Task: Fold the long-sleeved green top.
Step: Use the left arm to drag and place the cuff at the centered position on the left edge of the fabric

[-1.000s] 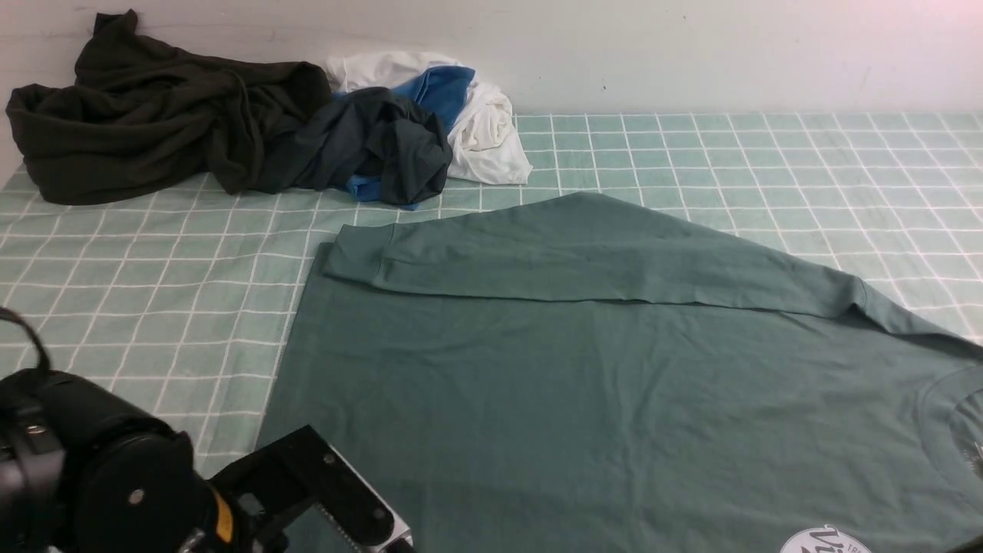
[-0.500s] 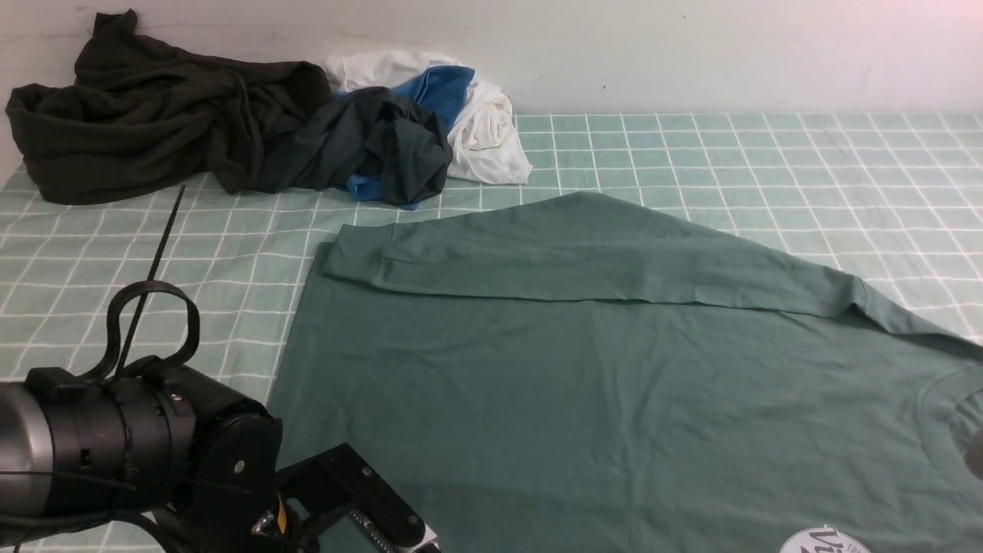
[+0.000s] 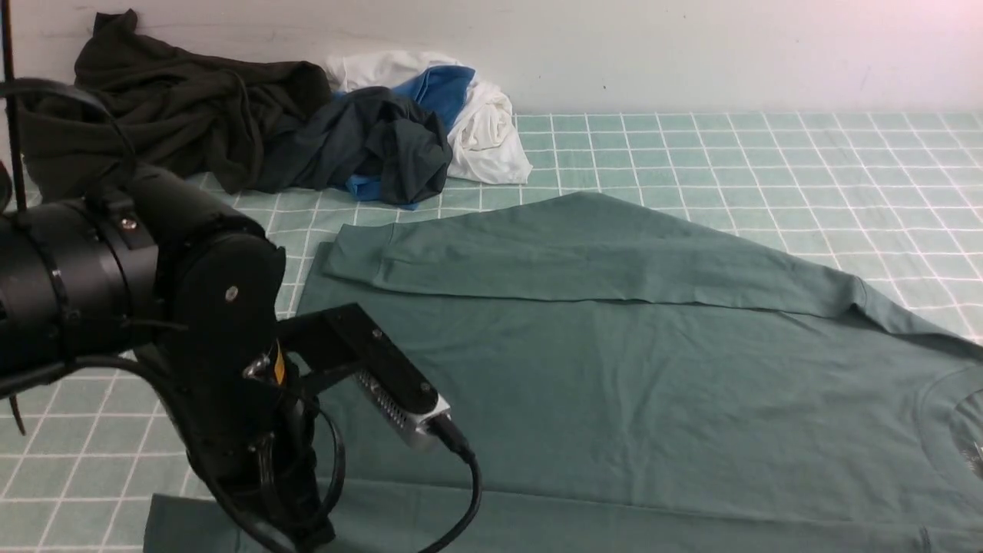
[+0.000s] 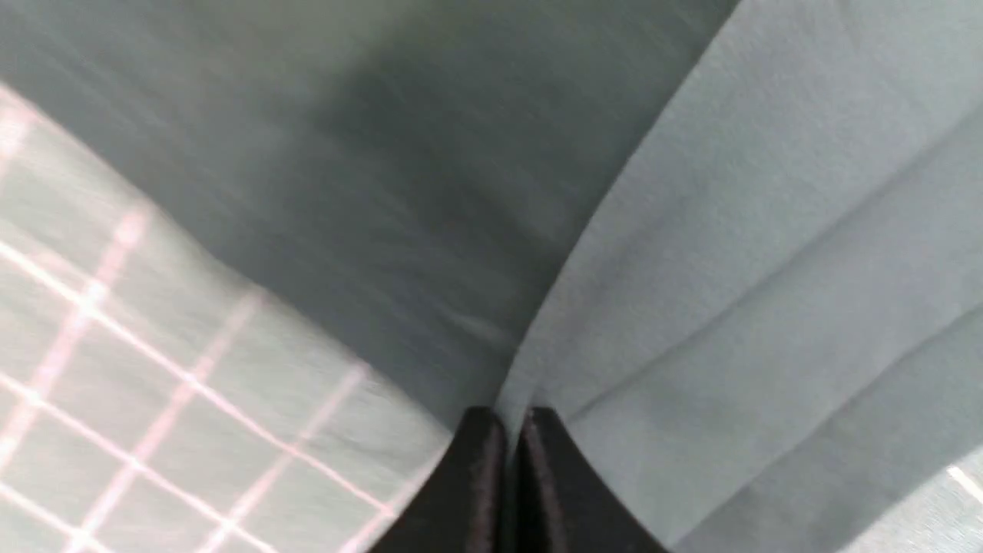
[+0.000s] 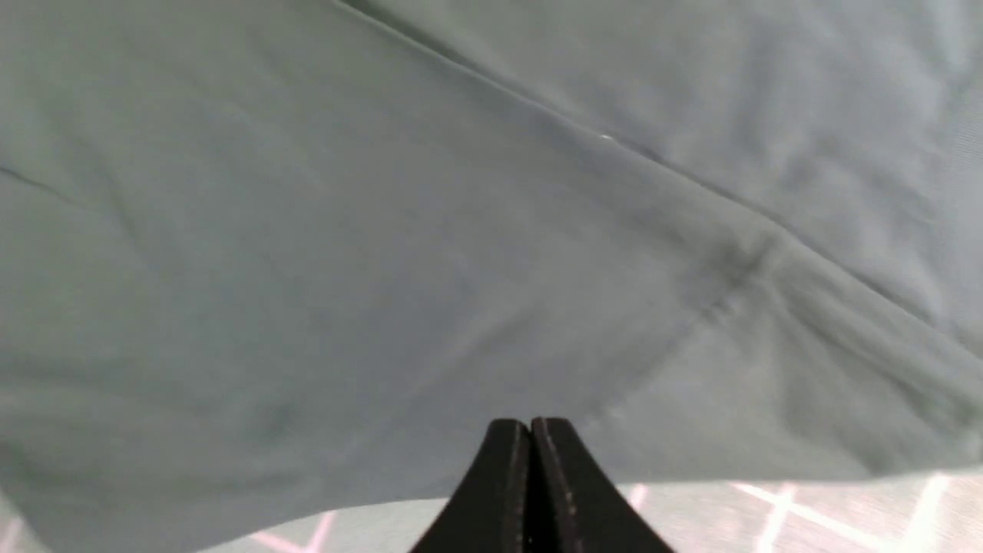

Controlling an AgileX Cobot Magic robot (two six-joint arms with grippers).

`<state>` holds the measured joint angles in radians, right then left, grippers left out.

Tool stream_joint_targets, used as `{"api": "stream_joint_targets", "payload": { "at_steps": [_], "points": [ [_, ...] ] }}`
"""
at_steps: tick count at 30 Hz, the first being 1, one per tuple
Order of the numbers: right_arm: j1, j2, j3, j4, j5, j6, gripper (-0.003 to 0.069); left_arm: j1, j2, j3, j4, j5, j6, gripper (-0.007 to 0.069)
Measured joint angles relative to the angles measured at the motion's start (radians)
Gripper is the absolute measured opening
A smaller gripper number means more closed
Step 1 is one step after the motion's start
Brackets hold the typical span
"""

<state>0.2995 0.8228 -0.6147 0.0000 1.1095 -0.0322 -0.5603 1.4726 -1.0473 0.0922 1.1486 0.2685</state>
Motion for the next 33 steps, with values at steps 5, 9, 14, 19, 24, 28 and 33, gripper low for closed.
{"api": "stream_joint_targets", "payload": {
  "at_steps": [5, 9, 14, 19, 24, 28, 33],
  "points": [
    [0.000, 0.016, 0.000, -0.079, -0.025, 0.132, -0.0014, 0.000, 0.074, -0.110, 0.069, 0.004, 0.000, 0.0000],
    [0.000, 0.021, 0.000, -0.088, -0.050, 0.161, -0.0014, 0.000, 0.174, -0.212, 0.107, 0.004, 0.000, 0.0007],
    [0.000, 0.025, 0.000, -0.094, -0.051, 0.164, -0.0012, 0.011, 0.303, -0.352, 0.140, 0.022, 0.000, 0.0010],
    [0.000, 0.025, 0.000, -0.090, -0.048, 0.164, -0.0008, 0.064, 0.382, -0.442, 0.138, 0.026, 0.000, 0.0011],
    [0.000, 0.025, 0.000, -0.088, -0.050, 0.164, -0.0001, 0.121, 0.460, -0.506, 0.122, -0.004, 0.000, 0.0046],
    [0.000, 0.025, 0.000, -0.088, -0.051, 0.163, 0.0016, 0.138, 0.512, -0.540, 0.108, -0.027, -0.001, 0.0150],
    [0.000, 0.025, -0.010, -0.104, -0.051, 0.175, 0.0068, 0.168, 0.542, -0.613, 0.098, -0.030, -0.057, 0.0352]
  ]
}}
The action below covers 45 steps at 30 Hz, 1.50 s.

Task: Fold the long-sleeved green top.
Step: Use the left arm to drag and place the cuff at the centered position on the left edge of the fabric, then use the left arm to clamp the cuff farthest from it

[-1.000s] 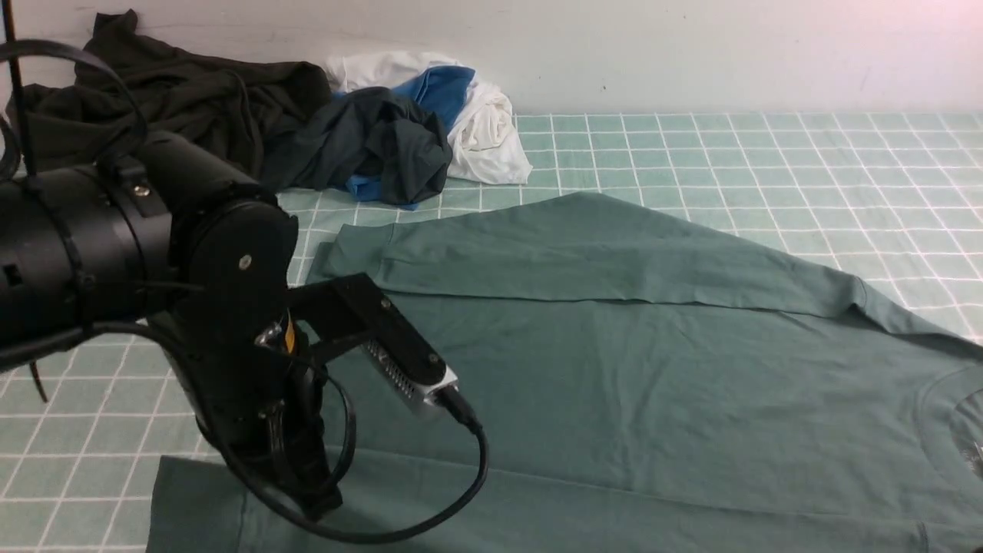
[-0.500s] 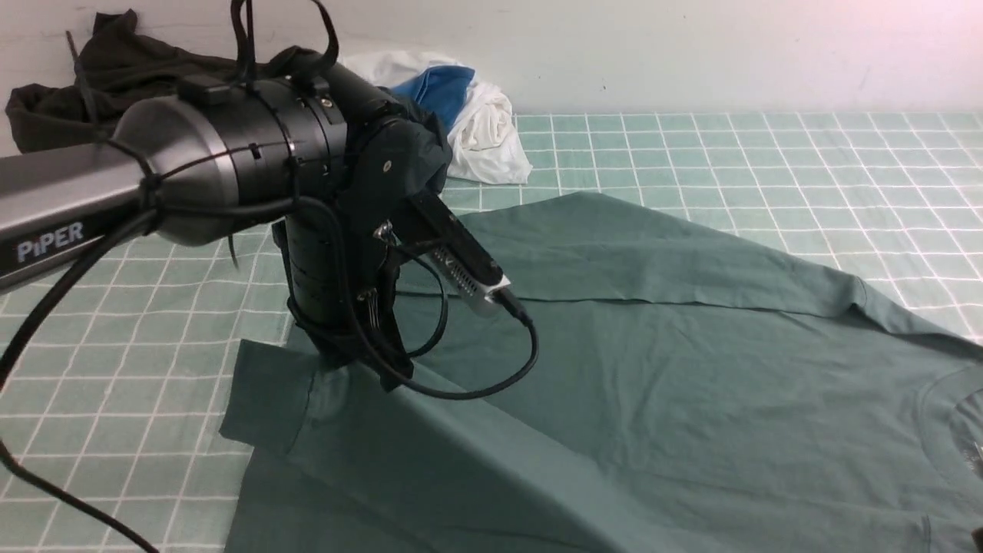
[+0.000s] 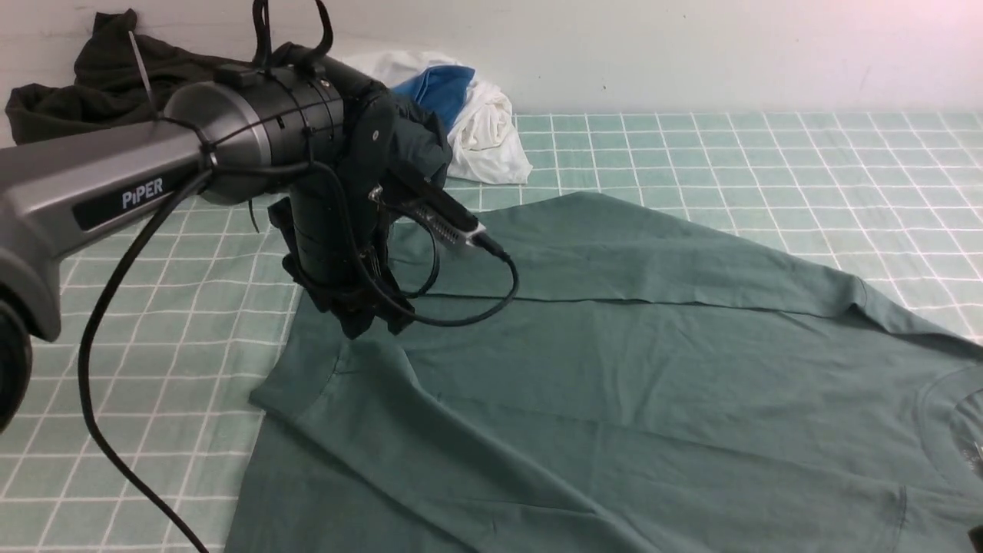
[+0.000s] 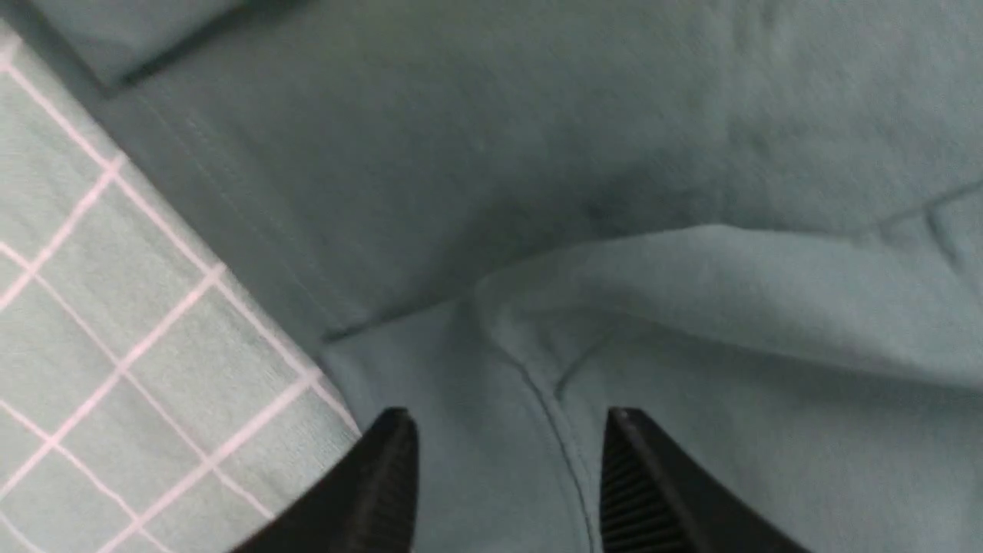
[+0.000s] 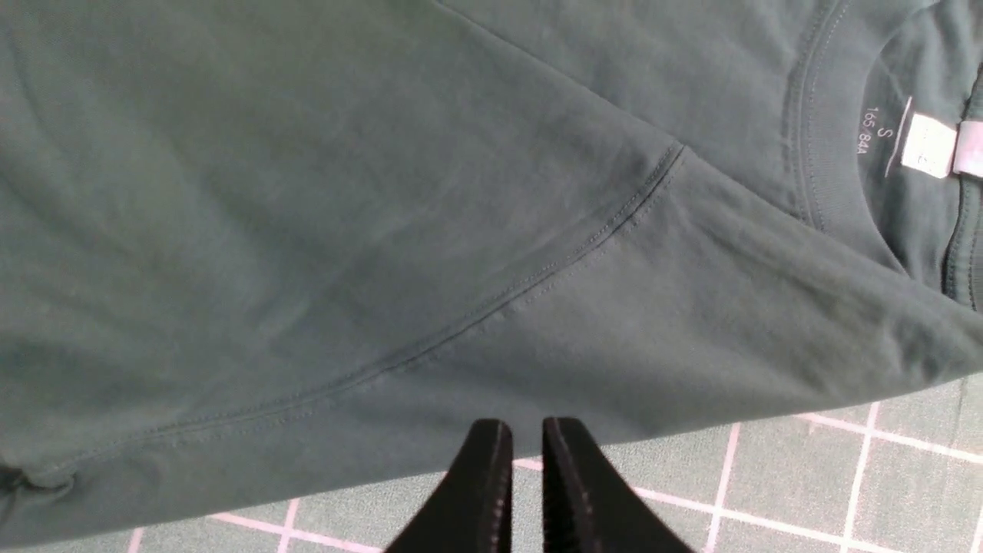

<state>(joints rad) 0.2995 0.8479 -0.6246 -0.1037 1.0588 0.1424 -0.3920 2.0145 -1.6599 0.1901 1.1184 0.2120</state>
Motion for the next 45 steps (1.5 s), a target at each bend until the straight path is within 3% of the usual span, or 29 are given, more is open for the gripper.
{"api": "stream_joint_targets", "payload": {
  "at_steps": [4, 6, 12, 20, 24, 32, 35, 45],
  "points": [
    [0.000, 0.000, -0.050, -0.053, -0.026, 0.032, 0.0127, 0.071, 0.032, -0.101, -0.061, 0.000, -0.068, 0.0470],
    [0.000, 0.000, -0.072, -0.074, -0.055, 0.035, 0.0146, 0.116, 0.064, -0.154, -0.125, -0.008, -0.077, 0.0488],
    [0.000, 0.001, -0.100, -0.089, -0.144, 0.060, 0.0166, 0.206, 0.190, -0.267, -0.274, -0.107, -0.079, 0.0493],
    [0.000, 0.041, -0.100, -0.107, -0.151, 0.072, 0.0168, 0.226, 0.325, -0.337, -0.312, -0.179, -0.081, 0.0492],
    [0.000, 0.069, -0.100, -0.107, -0.151, 0.072, 0.0168, 0.226, 0.342, -0.342, -0.316, -0.187, -0.081, 0.0460],
    [0.000, 0.099, -0.100, -0.109, -0.149, 0.072, 0.0168, 0.226, 0.343, -0.344, -0.301, -0.203, -0.085, 0.0298],
    [0.000, 0.100, -0.100, -0.109, -0.146, 0.072, 0.0168, 0.226, 0.342, -0.344, -0.288, -0.203, -0.100, 0.0288],
    [0.000, 0.100, -0.100, -0.108, -0.143, 0.072, 0.0168, 0.226, 0.342, -0.344, -0.269, -0.261, -0.161, 0.0489]
  ]
}}
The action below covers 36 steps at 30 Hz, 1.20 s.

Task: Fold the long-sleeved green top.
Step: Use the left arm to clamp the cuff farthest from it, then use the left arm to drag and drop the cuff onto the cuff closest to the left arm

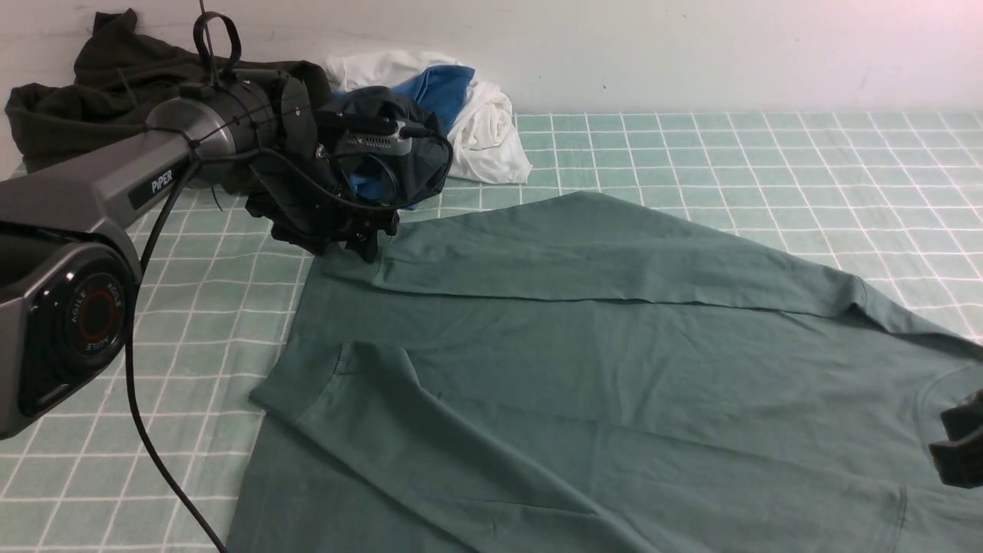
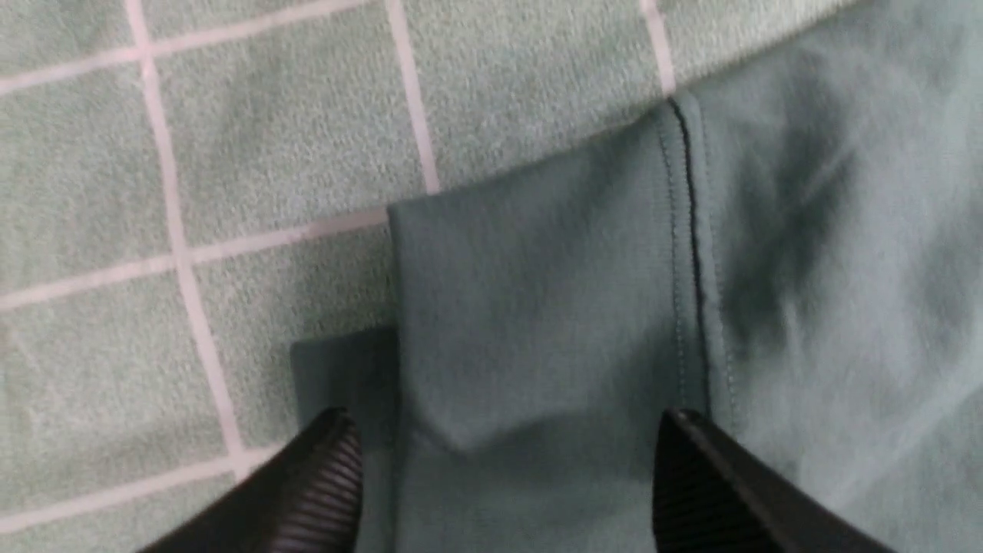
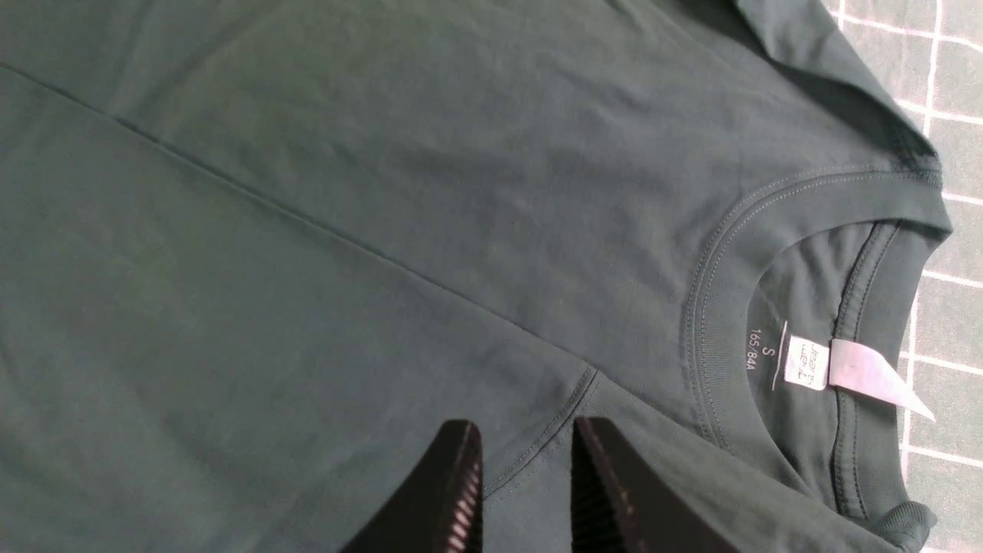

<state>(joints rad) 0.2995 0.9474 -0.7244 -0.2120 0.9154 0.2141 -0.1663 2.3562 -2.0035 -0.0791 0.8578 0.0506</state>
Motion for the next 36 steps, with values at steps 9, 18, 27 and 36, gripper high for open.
{"api": "stream_joint_targets", "payload": {
  "at_steps": [9, 18, 27, 36],
  "points": [
    [0.000, 0.000, 0.000, 0.000, 0.000, 0.000, 0.0168, 0.000, 0.008, 0.000, 0.000, 0.008, -0.011, 0.0389],
    [0.000, 0.000, 0.000, 0.001, 0.015, 0.000, 0.0168, 0.000, 0.008, 0.000, 0.000, 0.016, -0.011, 0.0027],
    [0.000, 0.000, 0.000, -0.011, 0.045, 0.000, 0.0168, -0.055, -0.106, 0.000, -0.001, 0.166, -0.012, 0.0009],
    [0.000, 0.000, 0.000, -0.008, 0.042, 0.000, 0.0168, -0.091, -0.423, 0.113, -0.100, 0.346, -0.092, 0.0029]
  ]
}}
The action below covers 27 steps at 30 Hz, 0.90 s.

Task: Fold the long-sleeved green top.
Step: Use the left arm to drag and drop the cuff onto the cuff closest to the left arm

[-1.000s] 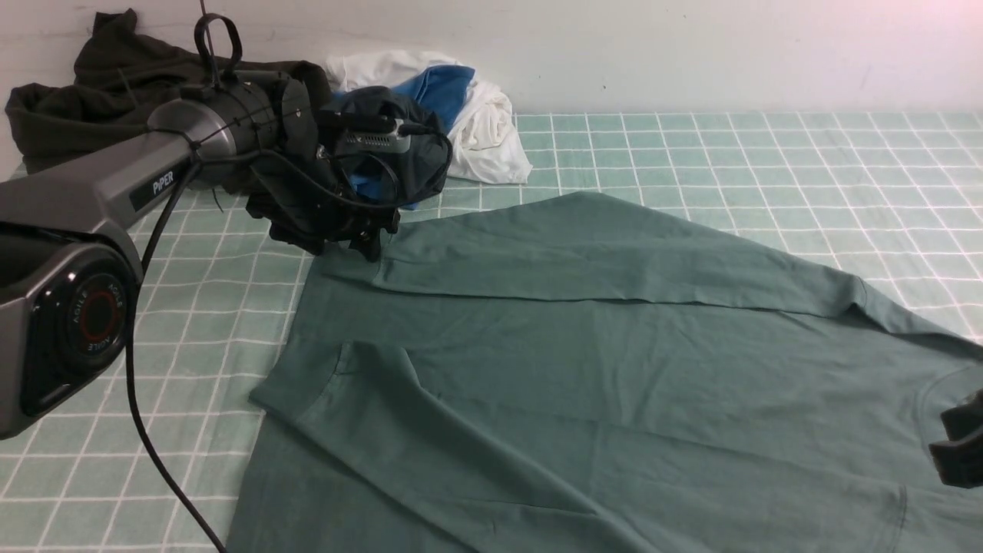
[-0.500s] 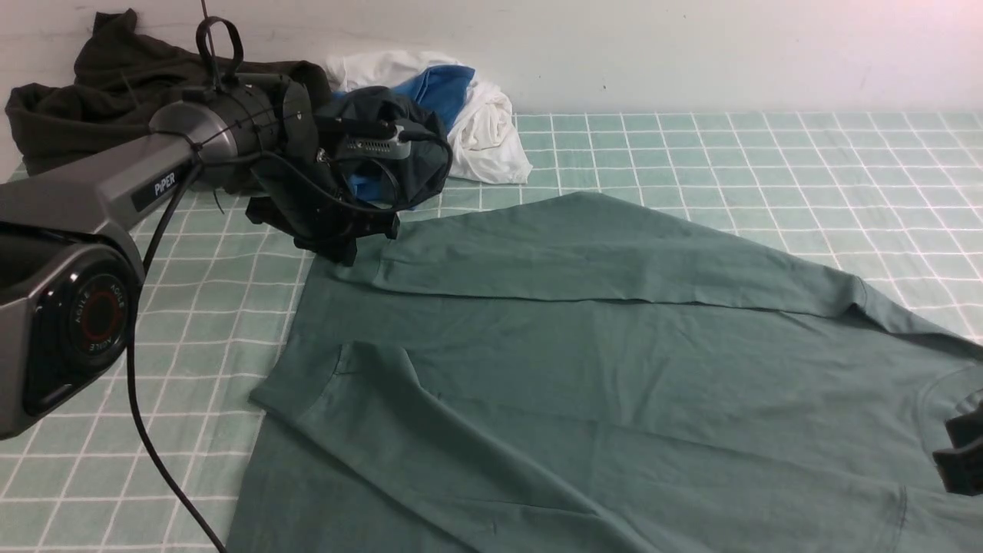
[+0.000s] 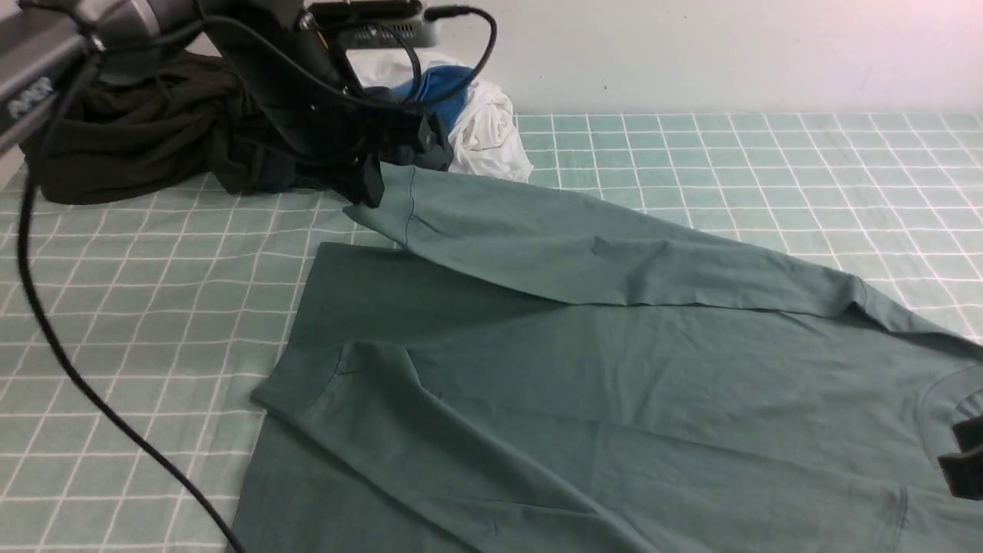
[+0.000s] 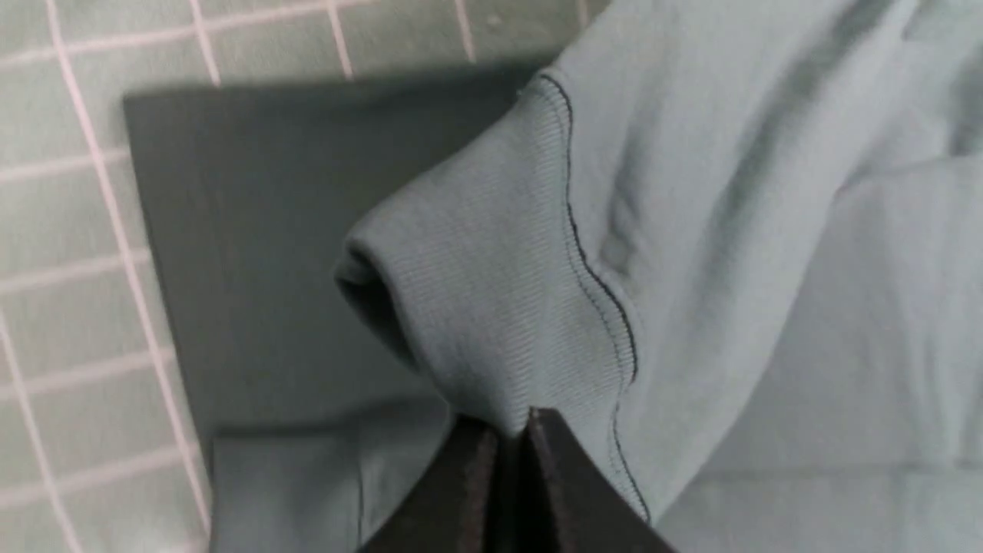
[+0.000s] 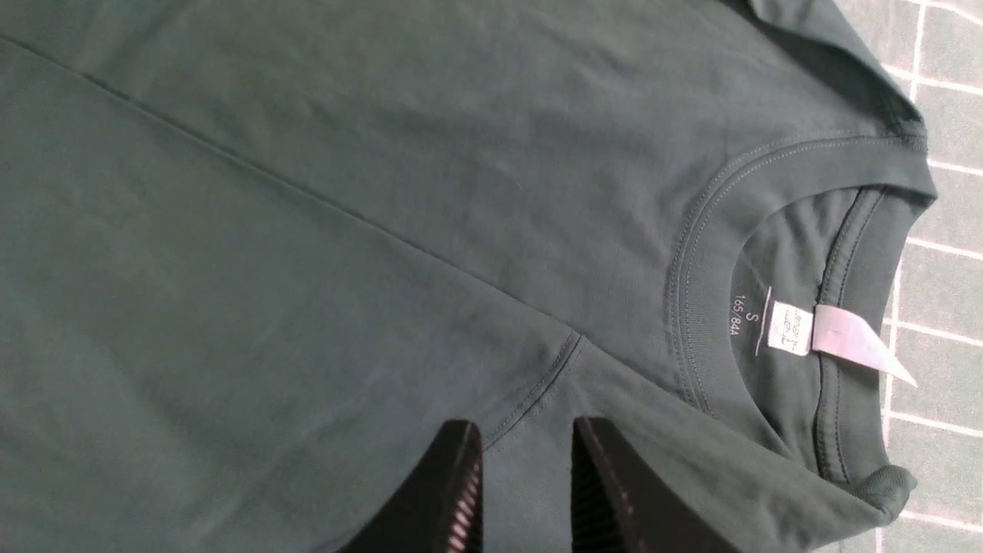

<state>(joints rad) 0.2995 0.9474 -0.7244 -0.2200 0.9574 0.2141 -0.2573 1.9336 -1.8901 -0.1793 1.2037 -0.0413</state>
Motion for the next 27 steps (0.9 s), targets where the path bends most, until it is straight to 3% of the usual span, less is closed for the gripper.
{"api": "stream_joint_targets", "payload": {
  "at_steps": [6, 11, 17, 19, 21, 23, 27],
  "points": [
    [0.004, -0.021, 0.000, 0.025, 0.009, -0.001, 0.0169, 0.000, -0.204, 0.278, -0.015, -0.002, -0.010, 0.0039],
    [0.073, -0.089, 0.000, 0.011, 0.016, -0.001, 0.0172, 0.000, -0.388, 0.645, -0.018, -0.072, 0.020, 0.0067],
    [0.124, -0.120, 0.000, -0.016, 0.060, -0.003, 0.0177, 0.000, -0.447, 0.907, -0.019, -0.229, 0.041, 0.0184],
    [0.139, -0.120, 0.000, -0.009, 0.098, -0.029, 0.0182, 0.000, -0.447, 0.978, -0.018, -0.278, 0.041, 0.0277],
    [0.146, -0.120, -0.005, 0.007, 0.128, -0.050, 0.0187, 0.000, -0.449, 0.990, -0.016, -0.281, 0.061, 0.0331],
    [0.158, -0.120, -0.030, 0.066, 0.204, -0.114, 0.0199, 0.000, -0.468, 0.993, -0.016, -0.253, 0.156, 0.0411],
    [0.160, -0.122, -0.053, 0.172, 0.279, -0.214, 0.0216, -0.062, -0.532, 0.993, -0.008, -0.133, 0.288, 0.0449]
  ]
}}
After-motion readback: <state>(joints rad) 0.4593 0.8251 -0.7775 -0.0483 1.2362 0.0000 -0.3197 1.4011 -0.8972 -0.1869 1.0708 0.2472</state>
